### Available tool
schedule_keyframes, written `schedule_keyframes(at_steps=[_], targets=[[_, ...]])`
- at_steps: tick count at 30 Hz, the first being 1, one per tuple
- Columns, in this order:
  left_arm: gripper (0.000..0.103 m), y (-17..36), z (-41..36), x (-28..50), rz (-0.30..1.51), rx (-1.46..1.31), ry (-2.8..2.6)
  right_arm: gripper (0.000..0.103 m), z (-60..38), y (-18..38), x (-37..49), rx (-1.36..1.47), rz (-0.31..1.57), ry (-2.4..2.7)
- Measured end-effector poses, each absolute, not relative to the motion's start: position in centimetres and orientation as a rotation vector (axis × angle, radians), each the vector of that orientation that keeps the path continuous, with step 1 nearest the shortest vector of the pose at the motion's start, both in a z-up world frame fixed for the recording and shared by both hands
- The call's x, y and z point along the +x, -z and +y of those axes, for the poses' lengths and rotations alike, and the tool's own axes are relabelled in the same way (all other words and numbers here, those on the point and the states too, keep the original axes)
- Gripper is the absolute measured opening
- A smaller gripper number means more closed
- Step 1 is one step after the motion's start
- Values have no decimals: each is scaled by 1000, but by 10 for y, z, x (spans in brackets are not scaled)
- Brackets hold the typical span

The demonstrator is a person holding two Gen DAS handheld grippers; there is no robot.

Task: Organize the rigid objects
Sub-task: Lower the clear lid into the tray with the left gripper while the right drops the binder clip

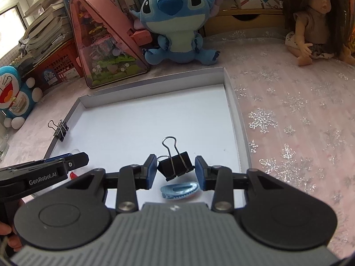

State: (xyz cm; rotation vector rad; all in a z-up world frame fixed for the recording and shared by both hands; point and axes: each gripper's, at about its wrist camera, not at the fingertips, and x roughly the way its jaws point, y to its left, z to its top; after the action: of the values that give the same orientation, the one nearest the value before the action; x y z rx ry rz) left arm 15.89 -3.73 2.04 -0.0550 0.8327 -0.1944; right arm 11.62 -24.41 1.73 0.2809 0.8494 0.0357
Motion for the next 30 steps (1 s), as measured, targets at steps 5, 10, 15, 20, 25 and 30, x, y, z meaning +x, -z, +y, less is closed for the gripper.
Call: schedule_keyframes(at_steps=[5,10,15,20,25,30], targets=[[27,-16,-39,160,839,-49,192,43,-240,-14,117,258,856,-32],[27,-14,-42,159,827,-27,192,43,-239,-10,118,247,861,-24],[27,-15,-44,158,822,-20,193,43,-240,-10,118,246,858,-28],[36,-21,-43,153,799,-25,207,51,-242,-14,114,262,839,-33],[47,-31,-42,139,754,-1,224,61,-242,-23,105,249,799,-45],[57,-41,-37,117,708,10,239,69,-239,-34,85,201,732,-71]])
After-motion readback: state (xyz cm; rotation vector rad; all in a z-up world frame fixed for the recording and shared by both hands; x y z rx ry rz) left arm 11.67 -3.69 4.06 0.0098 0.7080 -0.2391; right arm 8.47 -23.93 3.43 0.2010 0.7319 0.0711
